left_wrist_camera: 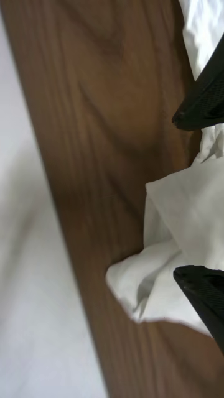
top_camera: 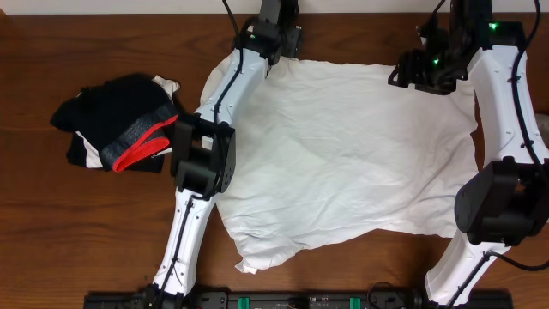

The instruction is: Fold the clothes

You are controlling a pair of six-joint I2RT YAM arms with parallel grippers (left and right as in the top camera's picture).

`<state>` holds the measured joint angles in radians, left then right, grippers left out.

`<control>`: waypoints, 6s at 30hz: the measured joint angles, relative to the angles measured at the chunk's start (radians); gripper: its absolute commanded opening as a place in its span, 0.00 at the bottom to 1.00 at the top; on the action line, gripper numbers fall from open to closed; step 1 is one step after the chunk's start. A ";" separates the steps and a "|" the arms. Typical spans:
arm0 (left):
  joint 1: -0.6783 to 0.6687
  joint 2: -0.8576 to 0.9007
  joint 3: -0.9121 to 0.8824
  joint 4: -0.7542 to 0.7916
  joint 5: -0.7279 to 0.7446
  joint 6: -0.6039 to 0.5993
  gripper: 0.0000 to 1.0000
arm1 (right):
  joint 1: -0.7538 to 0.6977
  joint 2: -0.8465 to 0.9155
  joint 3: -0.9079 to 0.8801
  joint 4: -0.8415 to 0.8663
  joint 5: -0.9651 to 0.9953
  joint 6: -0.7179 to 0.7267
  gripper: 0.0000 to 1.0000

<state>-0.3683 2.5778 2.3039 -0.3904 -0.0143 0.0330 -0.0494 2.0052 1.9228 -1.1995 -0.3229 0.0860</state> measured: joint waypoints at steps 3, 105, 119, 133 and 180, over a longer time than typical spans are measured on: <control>0.000 0.028 0.000 0.002 0.002 0.000 0.68 | 0.008 0.000 0.000 0.013 0.000 0.000 0.66; 0.318 -0.351 -0.458 -1.048 0.139 -0.115 0.82 | -0.472 -0.042 -0.687 0.253 0.253 0.122 0.27; 0.318 -0.351 -0.458 -1.048 0.139 -0.115 0.83 | -0.653 -0.135 -0.724 0.186 0.377 0.254 0.40; 0.318 -0.351 -0.458 -1.052 0.139 -0.115 0.82 | -0.666 -0.288 -0.726 0.156 0.175 0.133 0.64; 0.178 -1.141 -1.366 -0.697 0.331 -0.420 0.72 | -0.360 -0.612 -0.736 -0.056 0.008 0.039 0.75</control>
<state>-0.1902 1.4364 0.9382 -1.0870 0.3164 -0.3866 -0.4099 1.3933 1.1866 -1.2552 -0.3153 0.1249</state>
